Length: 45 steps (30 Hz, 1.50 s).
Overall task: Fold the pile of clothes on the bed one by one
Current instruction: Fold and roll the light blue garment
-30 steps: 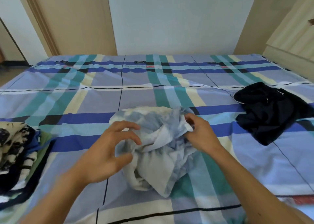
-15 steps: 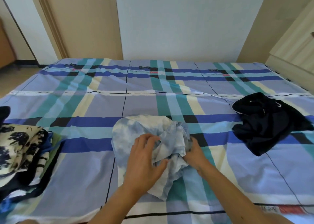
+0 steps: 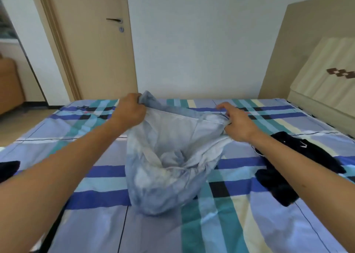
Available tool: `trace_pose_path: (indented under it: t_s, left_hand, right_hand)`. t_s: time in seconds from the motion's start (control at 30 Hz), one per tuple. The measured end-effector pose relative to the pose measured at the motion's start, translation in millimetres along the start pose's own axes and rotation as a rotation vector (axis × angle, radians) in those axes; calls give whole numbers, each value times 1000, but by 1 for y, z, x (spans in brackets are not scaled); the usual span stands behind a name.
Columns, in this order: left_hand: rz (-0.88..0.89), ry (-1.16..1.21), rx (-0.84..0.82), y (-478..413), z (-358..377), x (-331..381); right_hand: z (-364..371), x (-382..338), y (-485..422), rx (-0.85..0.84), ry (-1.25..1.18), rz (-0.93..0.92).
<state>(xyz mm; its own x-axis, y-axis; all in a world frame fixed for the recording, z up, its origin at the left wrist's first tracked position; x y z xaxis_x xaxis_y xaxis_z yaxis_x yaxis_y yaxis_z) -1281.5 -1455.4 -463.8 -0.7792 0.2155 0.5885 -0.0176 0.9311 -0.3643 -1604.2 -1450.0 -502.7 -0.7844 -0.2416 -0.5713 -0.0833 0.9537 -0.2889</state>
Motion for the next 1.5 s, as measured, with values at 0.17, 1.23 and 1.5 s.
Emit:
trace_pose_path:
  t_s: [0.17, 1.23, 1.5]
  left_hand:
    - [110, -205, 85, -53, -82, 54]
    - [86, -84, -295, -47, -67, 86]
    - [-217, 529, -209, -55, -93, 131]
  right_hand:
    - [-47, -49, -54, 366, 431, -176]
    - [-141, -243, -122, 299, -377, 46]
    - [-52, -171, -32, 44, -679, -9]
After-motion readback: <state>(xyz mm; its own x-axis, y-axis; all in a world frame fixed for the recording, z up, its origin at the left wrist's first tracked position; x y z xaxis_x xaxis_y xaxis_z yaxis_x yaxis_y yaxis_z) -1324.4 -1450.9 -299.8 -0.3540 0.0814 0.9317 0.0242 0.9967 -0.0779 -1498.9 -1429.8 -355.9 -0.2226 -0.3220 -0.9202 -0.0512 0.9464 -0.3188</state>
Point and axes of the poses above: each hand's wrist, its own y-axis away from the middle knuckle, its own z-axis out of the palm, x = y × z, the point moved 4 cm from there along -y, towards the middle knuckle, and after that the axes turned 3 degrees about -y, right-handed, at the moved point
